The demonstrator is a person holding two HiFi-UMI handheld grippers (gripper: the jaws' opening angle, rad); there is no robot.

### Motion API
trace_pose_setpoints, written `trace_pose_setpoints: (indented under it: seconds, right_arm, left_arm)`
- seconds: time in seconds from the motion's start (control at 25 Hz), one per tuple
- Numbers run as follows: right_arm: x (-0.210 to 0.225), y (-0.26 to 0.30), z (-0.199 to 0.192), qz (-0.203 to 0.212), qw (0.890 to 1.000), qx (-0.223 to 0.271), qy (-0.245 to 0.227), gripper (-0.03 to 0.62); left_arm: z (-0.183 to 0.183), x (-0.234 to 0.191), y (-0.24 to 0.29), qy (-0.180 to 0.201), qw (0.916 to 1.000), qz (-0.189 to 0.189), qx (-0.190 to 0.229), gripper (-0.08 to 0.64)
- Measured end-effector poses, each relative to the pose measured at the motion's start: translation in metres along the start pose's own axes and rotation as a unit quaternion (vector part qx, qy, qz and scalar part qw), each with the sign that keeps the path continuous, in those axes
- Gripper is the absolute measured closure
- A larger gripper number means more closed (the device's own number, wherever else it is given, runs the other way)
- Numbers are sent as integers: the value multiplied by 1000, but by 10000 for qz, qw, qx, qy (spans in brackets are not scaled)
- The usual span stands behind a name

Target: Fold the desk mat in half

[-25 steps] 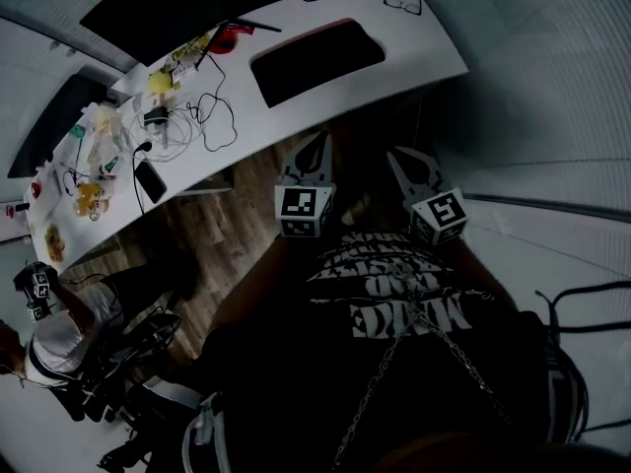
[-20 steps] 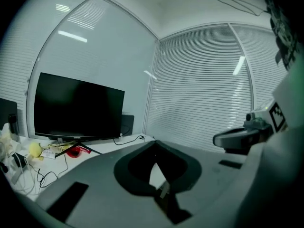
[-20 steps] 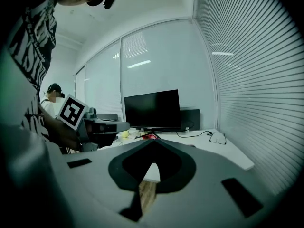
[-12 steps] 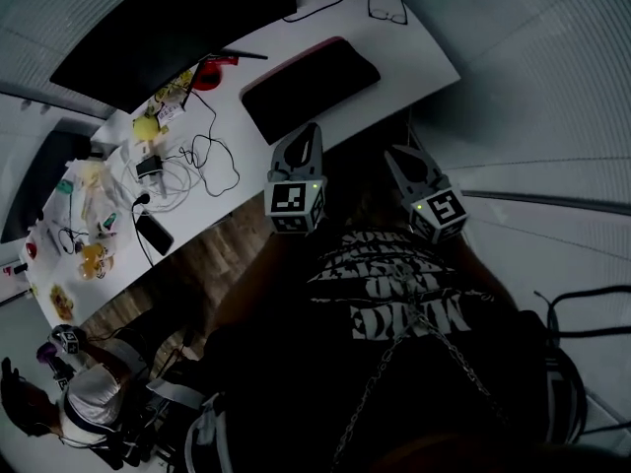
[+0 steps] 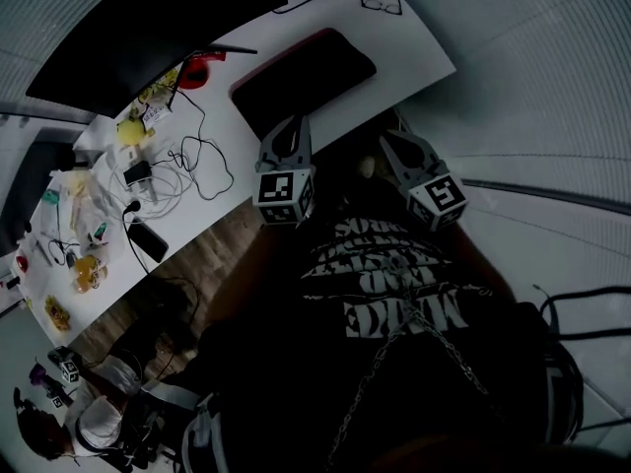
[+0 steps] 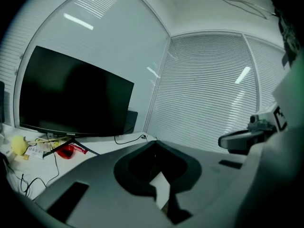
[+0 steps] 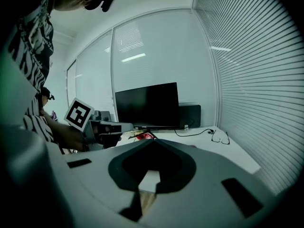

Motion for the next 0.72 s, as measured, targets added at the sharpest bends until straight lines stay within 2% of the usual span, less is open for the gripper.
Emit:
trace_pose_setpoints:
  seconds: [0.24, 0.48, 0.72]
  right_arm:
    - [35, 45, -3, 524, 9982, -210, 193, 592]
    - [85, 89, -1, 1229, 9920, -278, 83, 592]
    - [154, 114, 5, 1492, 9874, -337, 401, 592]
  left_arm:
    - [1, -26, 19, -133, 9985, 514, -142, 552]
    - [-8, -38, 45, -213, 9927, 1142, -322, 552]
    - [-18, -34, 91, -228, 9863, 1517, -607, 552]
Point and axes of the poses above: the fingertips, and each gripper's own axes: y forward along the fingers, x to its right, z out of its top, the point moved 10 cm from there along -y, backward along the fingers, and after that the axes turned 14 degrees about z, right-handed, at the moved point
